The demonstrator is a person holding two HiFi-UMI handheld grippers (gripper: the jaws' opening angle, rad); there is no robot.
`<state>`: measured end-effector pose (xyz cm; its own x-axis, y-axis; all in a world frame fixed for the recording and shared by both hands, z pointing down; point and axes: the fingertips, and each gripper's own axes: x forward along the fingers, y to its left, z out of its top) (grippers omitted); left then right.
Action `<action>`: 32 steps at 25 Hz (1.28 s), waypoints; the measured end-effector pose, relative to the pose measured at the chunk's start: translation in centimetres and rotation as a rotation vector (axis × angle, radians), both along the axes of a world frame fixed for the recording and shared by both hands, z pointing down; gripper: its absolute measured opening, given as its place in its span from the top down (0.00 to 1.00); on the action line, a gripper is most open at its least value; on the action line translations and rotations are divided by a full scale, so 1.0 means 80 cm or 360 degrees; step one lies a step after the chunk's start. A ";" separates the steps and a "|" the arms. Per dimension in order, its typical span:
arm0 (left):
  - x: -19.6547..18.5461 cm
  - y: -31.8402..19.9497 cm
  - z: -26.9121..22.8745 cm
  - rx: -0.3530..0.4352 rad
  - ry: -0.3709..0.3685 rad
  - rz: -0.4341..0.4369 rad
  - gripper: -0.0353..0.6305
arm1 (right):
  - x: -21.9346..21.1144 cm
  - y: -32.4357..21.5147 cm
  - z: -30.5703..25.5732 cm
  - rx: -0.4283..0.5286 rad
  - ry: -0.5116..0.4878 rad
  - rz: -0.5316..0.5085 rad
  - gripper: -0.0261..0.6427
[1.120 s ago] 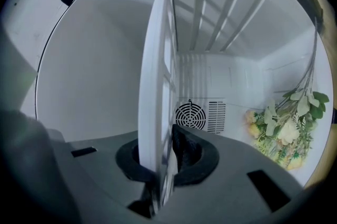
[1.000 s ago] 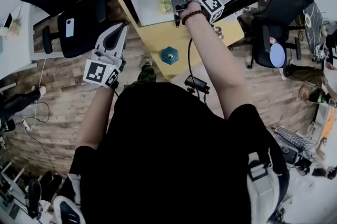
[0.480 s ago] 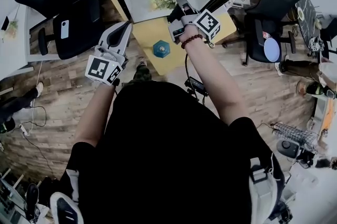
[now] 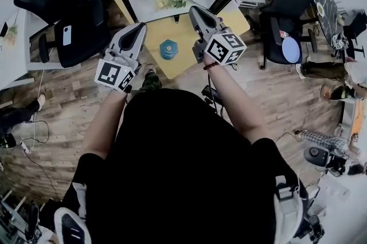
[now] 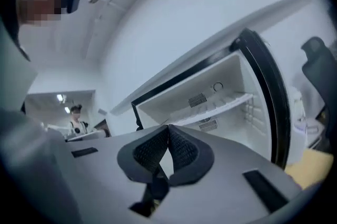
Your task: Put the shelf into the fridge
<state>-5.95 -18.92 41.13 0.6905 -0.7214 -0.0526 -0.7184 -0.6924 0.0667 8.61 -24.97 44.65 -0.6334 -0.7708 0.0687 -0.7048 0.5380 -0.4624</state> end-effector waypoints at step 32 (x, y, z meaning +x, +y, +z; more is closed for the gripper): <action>-0.007 0.012 -0.011 0.0043 -0.0041 -0.0041 0.92 | 0.038 0.072 -0.007 0.0410 0.0712 0.0031 0.94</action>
<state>-6.51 -18.00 40.22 0.6731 -0.7375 -0.0548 -0.7372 -0.6750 0.0297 11.67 -19.25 44.10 -0.5710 -0.8096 0.1357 -0.8142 0.5797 0.0324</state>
